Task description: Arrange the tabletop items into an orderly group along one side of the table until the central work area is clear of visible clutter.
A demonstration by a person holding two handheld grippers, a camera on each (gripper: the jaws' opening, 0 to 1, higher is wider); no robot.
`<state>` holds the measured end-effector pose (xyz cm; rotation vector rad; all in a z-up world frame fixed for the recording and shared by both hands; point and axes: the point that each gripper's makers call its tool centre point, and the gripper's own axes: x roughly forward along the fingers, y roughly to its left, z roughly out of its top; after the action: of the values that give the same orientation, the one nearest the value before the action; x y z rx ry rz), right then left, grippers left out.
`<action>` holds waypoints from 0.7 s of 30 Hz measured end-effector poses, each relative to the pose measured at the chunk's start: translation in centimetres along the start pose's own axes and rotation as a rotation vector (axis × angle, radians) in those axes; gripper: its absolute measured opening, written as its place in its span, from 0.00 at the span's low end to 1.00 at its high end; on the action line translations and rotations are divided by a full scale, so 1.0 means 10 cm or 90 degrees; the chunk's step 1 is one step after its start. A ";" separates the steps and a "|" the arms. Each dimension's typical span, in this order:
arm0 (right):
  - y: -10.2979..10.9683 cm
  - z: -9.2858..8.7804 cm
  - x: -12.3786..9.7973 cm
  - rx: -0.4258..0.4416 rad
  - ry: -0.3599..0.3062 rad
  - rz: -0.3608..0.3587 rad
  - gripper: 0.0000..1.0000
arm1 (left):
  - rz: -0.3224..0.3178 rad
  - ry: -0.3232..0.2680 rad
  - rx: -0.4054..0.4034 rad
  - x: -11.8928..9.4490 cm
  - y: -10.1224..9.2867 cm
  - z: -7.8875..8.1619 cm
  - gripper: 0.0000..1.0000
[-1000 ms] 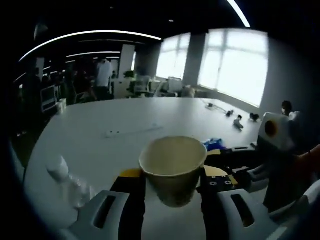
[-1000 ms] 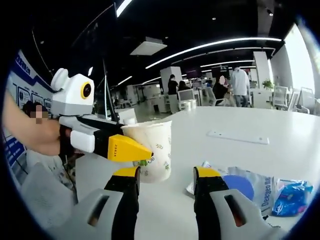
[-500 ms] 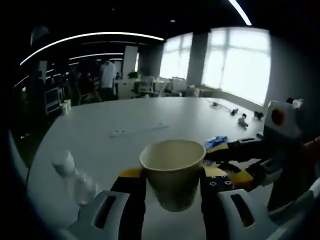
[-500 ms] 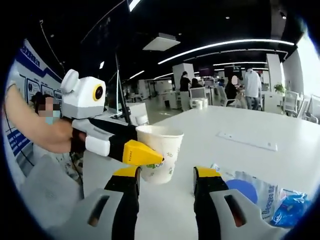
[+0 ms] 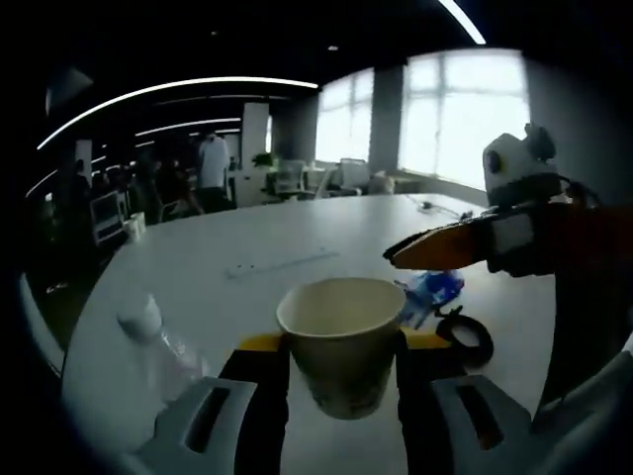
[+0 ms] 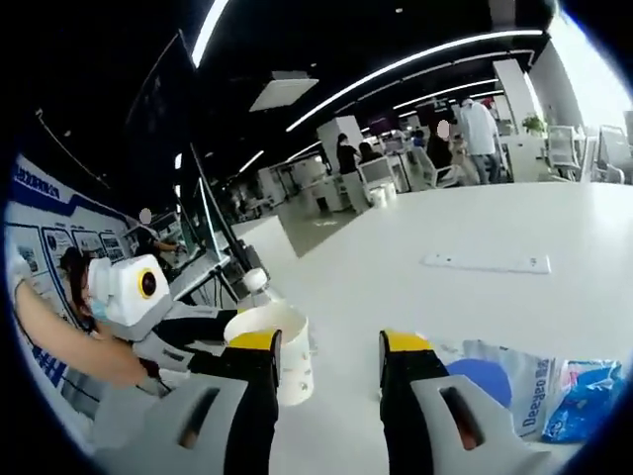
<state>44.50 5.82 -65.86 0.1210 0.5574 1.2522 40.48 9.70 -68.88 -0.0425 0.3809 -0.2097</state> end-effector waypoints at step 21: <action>0.25 -0.18 0.29 -0.028 0.135 0.055 0.10 | -0.012 -0.020 0.039 -0.09 -0.01 0.00 0.39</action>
<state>42.07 8.94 -67.37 -0.0251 0.7127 1.3690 39.65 9.82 -68.55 0.0115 0.3423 -0.2391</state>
